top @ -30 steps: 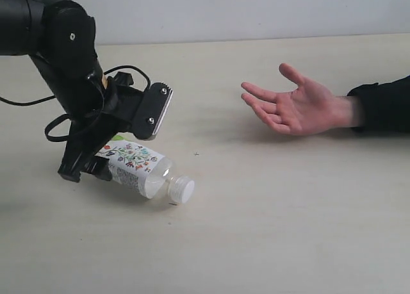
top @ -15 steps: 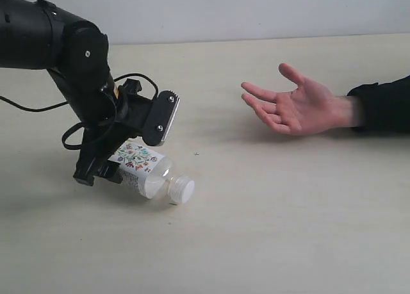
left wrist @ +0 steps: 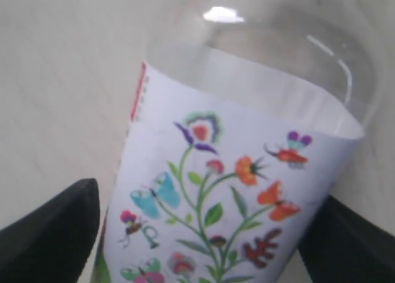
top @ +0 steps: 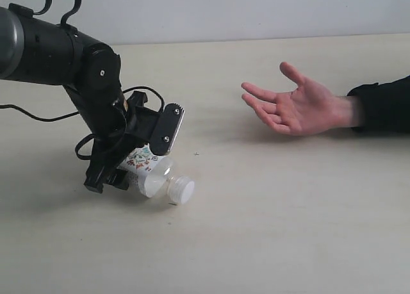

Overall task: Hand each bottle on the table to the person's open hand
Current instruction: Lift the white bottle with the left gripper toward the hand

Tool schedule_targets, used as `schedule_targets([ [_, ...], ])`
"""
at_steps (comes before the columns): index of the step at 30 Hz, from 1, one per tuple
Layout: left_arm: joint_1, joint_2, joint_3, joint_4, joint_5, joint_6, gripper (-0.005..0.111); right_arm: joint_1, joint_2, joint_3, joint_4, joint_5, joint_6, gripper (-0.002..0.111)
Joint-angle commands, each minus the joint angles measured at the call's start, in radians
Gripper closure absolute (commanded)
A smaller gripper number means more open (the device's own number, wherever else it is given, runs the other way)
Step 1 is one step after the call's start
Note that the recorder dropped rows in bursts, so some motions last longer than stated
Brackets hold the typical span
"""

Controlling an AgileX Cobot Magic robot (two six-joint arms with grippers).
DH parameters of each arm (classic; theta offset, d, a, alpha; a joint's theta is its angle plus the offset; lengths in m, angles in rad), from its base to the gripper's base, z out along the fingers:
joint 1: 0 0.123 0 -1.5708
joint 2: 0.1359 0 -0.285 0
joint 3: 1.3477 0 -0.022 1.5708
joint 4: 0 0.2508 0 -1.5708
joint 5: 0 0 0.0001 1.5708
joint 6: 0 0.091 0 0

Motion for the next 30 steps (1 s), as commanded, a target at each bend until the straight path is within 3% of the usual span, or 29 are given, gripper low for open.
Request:
schedule_targets([
  [1,-0.007,0.0,0.004,-0.005,0.005,-0.043,0.033,0.001,-0.004,0.001,0.002,-0.002,-0.001,0.106],
  [4,-0.007,0.0,0.004,-0.005,0.008,-0.047,0.05,0.001,-0.004,0.001,0.002,-0.002,-0.001,0.106],
  [11,-0.01,-0.007,-0.002,-0.006,0.002,-0.05,0.106,0.001,-0.004,0.001,0.002,-0.002,-0.001,0.106],
  [14,-0.02,-0.025,-0.011,-0.006,0.002,-0.138,0.107,0.001,-0.004,0.001,0.002,-0.002,-0.001,0.106],
  [20,-0.055,-0.054,-0.089,-0.006,-0.005,-0.493,0.107,0.001,-0.004,0.001,0.002,-0.002,-0.001,0.106],
  [30,-0.155,-0.065,-0.201,-0.018,-0.002,-0.933,0.107,0.001,-0.004,0.001,0.002,-0.002,-0.001,0.106],
])
